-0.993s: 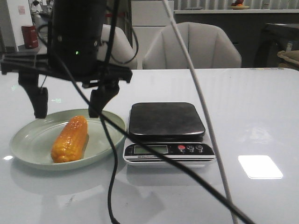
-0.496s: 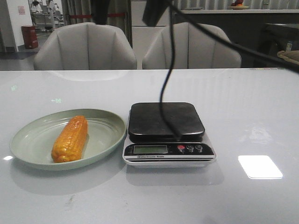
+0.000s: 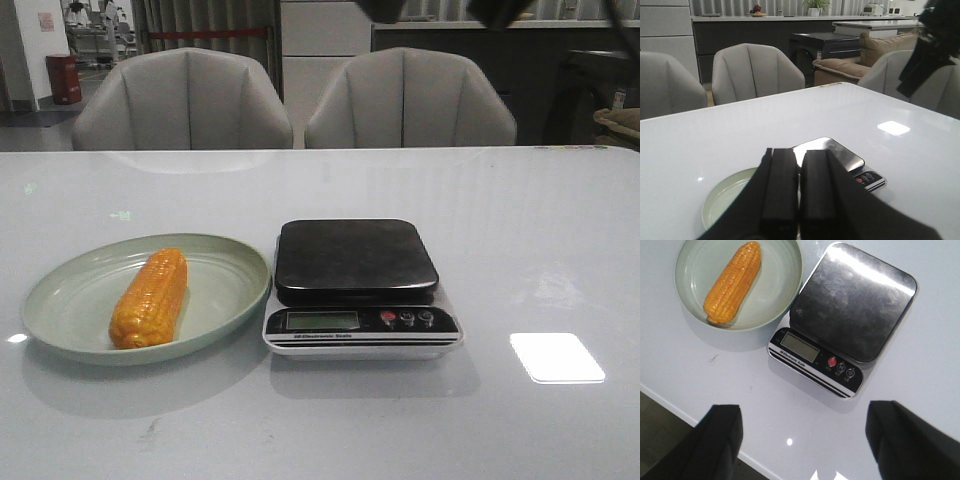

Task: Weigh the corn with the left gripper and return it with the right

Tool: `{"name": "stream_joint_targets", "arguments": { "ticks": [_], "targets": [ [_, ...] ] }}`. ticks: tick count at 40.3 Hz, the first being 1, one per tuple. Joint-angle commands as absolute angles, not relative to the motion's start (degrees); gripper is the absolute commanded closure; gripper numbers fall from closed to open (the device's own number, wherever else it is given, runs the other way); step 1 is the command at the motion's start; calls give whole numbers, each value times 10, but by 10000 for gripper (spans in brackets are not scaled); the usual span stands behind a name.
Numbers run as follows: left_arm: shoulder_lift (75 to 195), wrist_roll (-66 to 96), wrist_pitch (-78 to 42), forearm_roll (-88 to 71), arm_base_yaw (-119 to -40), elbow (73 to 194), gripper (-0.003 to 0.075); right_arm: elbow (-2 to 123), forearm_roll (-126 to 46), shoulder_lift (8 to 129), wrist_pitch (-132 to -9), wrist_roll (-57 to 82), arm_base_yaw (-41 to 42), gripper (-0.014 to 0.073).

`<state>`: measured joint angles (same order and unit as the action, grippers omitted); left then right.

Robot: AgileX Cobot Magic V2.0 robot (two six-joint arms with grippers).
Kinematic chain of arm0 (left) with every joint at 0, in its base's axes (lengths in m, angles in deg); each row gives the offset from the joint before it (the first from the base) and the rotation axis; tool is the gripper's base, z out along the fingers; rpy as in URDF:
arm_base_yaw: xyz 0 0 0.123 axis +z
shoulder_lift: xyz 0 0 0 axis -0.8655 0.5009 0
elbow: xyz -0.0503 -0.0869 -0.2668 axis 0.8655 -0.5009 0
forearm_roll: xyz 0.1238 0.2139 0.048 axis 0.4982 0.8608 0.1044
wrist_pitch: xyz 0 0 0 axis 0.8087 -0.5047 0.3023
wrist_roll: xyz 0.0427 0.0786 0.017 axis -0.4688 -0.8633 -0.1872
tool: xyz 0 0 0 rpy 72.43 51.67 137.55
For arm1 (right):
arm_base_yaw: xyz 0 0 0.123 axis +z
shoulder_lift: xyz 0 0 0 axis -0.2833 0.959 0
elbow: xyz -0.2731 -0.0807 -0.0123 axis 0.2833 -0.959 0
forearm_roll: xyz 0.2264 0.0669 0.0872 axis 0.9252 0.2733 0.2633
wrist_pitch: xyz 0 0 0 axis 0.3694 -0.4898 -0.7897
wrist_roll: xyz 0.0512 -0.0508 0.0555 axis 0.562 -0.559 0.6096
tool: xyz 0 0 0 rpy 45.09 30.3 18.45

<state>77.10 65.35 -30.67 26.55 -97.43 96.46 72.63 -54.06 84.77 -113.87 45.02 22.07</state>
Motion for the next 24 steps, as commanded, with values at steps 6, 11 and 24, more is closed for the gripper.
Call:
{"name": "stream_joint_targets", "arguments": {
  "ticks": [6, 11, 24],
  "targets": [
    [778, 656, -260, 267, -977, 979, 588, 569, -559, 656, -1013, 443, 218, -14],
    [778, 656, -260, 267, -977, 979, 588, 480, -559, 546, -975, 443, 218, -14],
    [778, 656, -260, 267, -977, 979, 588, 331, -581, 254, -941, 443, 218, -14]
  ]
}}
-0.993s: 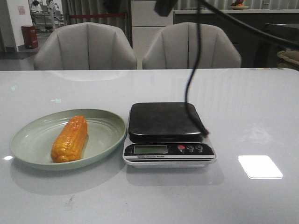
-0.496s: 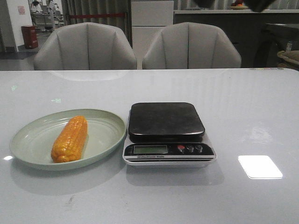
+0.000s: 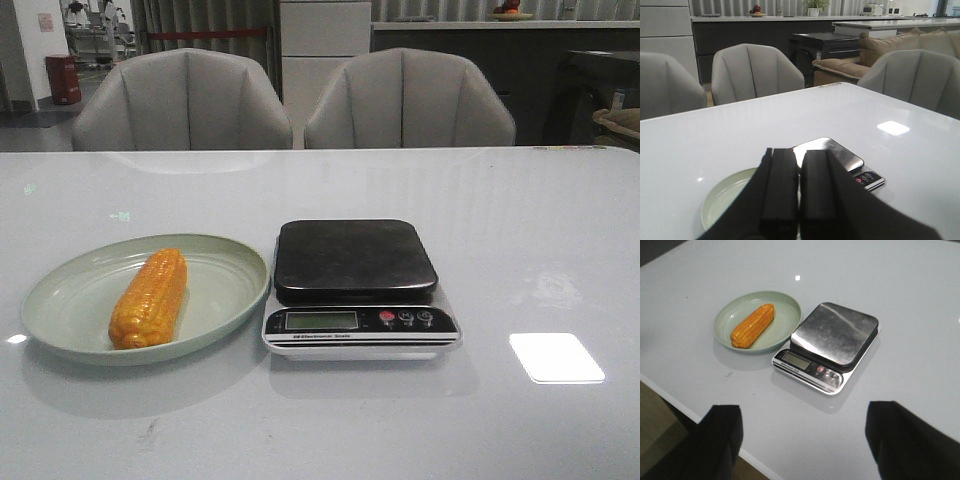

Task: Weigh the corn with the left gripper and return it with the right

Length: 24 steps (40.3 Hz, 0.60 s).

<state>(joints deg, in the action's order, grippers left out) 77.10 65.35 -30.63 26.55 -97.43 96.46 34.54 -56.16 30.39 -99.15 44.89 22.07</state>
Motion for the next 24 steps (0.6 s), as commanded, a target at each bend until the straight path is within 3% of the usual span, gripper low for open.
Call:
{"name": "stream_joint_targets", "arguments": {
  "ticks": [1, 9, 24],
  "targets": [
    [778, 656, -260, 267, -977, 979, 588, 319, -585, 240, -940, 443, 218, -14],
    [778, 656, -260, 267, -977, 979, 588, 230, -611, 150, -876, 443, 218, -14],
    [778, 656, -260, 267, -977, 979, 588, 127, -615, 145, -709, 443, 218, -13]
  ]
}}
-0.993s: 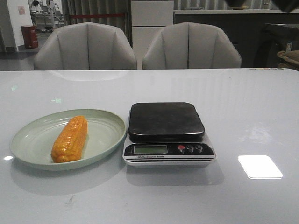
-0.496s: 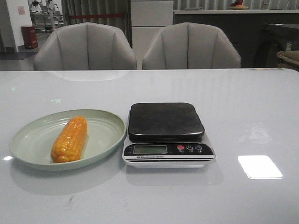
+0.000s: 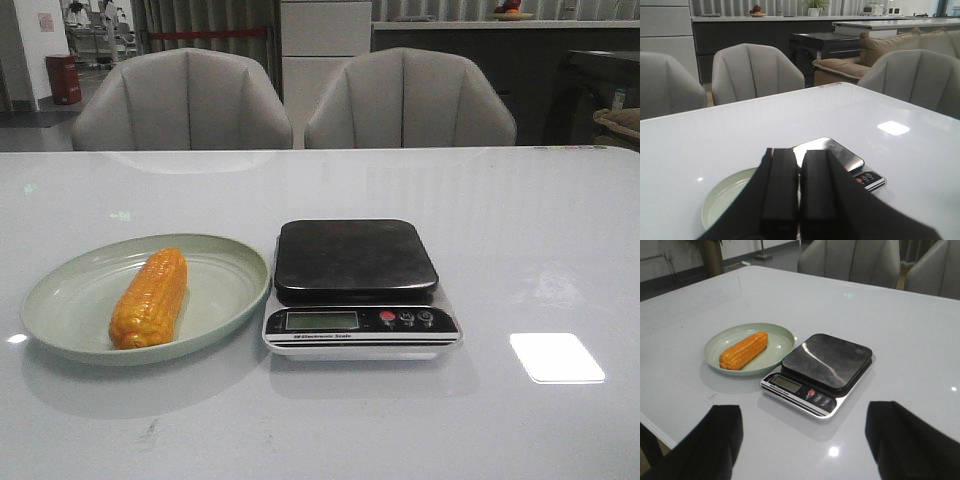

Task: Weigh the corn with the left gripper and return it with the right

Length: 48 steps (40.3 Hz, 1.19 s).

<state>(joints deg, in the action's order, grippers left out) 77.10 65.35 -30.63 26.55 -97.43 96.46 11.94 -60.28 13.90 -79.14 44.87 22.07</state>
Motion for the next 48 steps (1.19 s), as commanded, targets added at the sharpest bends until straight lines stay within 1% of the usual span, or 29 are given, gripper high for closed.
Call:
{"name": "stream_joint_targets", "arguments": {
  "ticks": [1, 3, 6, 8, 10, 11, 15, 40, 44, 48],
  "targets": [
    [778, 656, -260, 267, -977, 979, 588, 125, -615, 145, -705, 443, 218, -10],
    [778, 656, -260, 267, -977, 979, 588, 124, -615, 145, -705, 443, 218, 18],
    [778, 656, -260, 267, -977, 979, 588, 124, -615, 145, -707, 443, 218, 145],
    [778, 656, -260, 267, -977, 979, 588, 124, -615, 145, -707, 443, 218, 273],
    [778, 656, -260, 267, -977, 979, 588, 124, -615, 145, -705, 443, 218, 430],
    [778, 656, -260, 267, -977, 979, 588, 124, -615, 145, -705, 443, 218, 478],
    [778, 656, -260, 267, -977, 979, 588, 124, -615, 145, -707, 443, 218, 424],
    [778, 656, -260, 267, -976, 979, 588, 124, -615, 145, -709, 443, 218, 428],
    [778, 656, -260, 266, -950, 975, 588, 124, -615, 145, -709, 443, 218, 428],
    [778, 656, -256, 266, -892, 960, 588, 124, -615, 145, -709, 443, 218, 428]
  ]
}}
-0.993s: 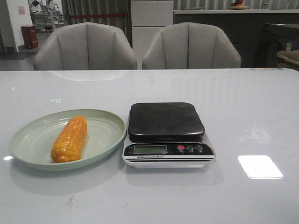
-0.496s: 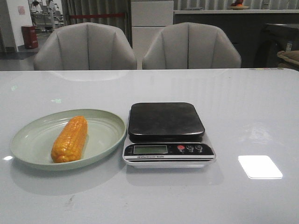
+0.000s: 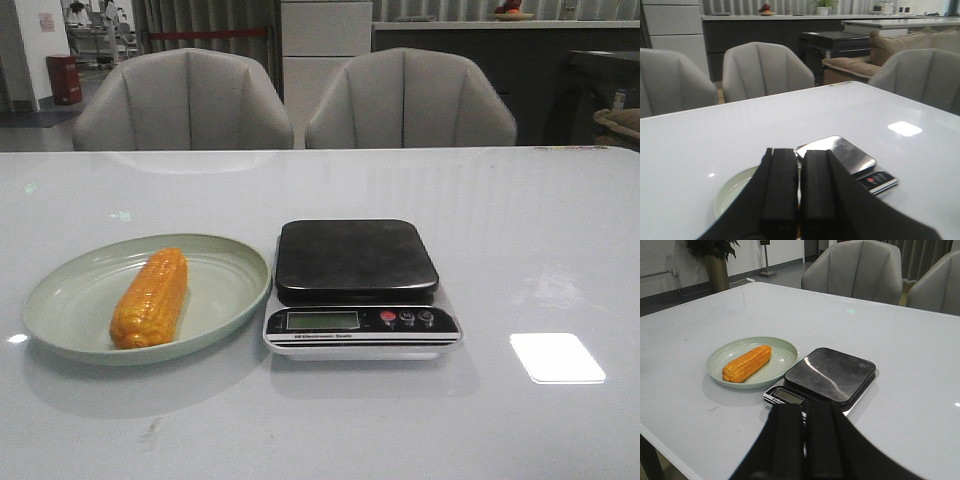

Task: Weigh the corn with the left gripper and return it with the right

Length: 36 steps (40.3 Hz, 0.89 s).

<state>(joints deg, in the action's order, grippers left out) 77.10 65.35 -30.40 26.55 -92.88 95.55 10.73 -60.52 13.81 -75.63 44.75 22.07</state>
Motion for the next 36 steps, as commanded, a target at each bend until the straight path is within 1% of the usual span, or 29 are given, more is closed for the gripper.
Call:
{"name": "stream_joint_targets", "arguments": {
  "ticks": [1, 9, 17, 19, 21, 26, 36],
  "targets": [
    [778, 656, -253, 266, -874, 954, 588, 124, -615, 145, -709, 443, 218, 428],
    [777, 656, -145, 266, -757, 874, 588, 124, -615, 145, -709, 443, 218, 428],
    [756, 656, -9, 248, -670, 773, 588, 124, -615, 145, -709, 443, 218, 428],
    [756, 656, 9, 242, -652, 756, 588, 124, -615, 145, -709, 443, 218, 428],
    [756, 656, -23, 236, -638, 760, 588, 124, -615, 145, -710, 443, 218, 428],
    [756, 656, -24, 226, -619, 758, 588, 124, -615, 145, -709, 443, 218, 428],
    [756, 656, -23, 226, -615, 758, 588, 124, -615, 145, -709, 443, 218, 428]
  ]
}}
